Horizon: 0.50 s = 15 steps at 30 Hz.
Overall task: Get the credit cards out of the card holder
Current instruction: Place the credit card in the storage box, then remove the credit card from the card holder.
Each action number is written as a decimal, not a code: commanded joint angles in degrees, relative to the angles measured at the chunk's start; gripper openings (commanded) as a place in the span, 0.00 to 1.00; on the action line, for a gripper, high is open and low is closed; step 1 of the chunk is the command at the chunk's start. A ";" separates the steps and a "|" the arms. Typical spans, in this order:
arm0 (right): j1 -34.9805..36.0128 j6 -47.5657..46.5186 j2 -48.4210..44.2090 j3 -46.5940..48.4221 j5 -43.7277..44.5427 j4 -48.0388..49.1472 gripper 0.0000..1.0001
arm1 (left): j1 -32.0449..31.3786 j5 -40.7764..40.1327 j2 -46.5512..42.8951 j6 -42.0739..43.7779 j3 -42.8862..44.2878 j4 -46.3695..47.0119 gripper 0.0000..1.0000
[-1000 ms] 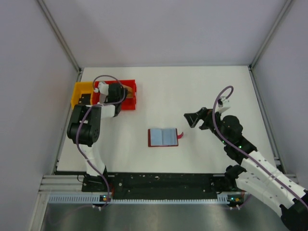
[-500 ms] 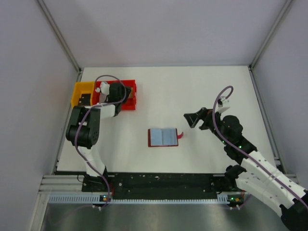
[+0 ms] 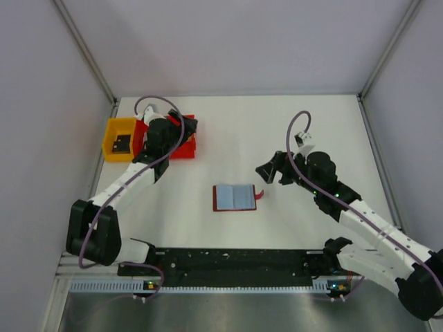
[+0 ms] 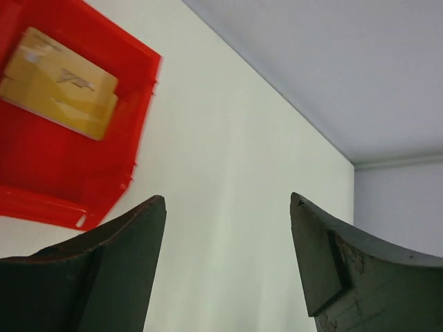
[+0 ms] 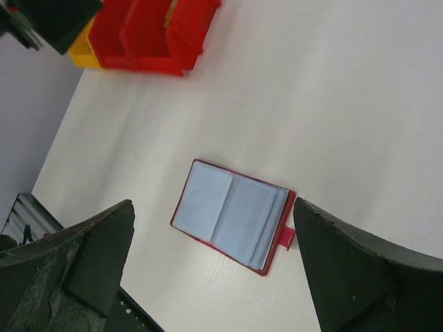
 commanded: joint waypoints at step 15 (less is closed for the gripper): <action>5.47 0.72 31.92 13.70 -9.93 -7.05 0.71 | -24.10 16.42 -10.24 19.34 -9.81 -9.19 0.57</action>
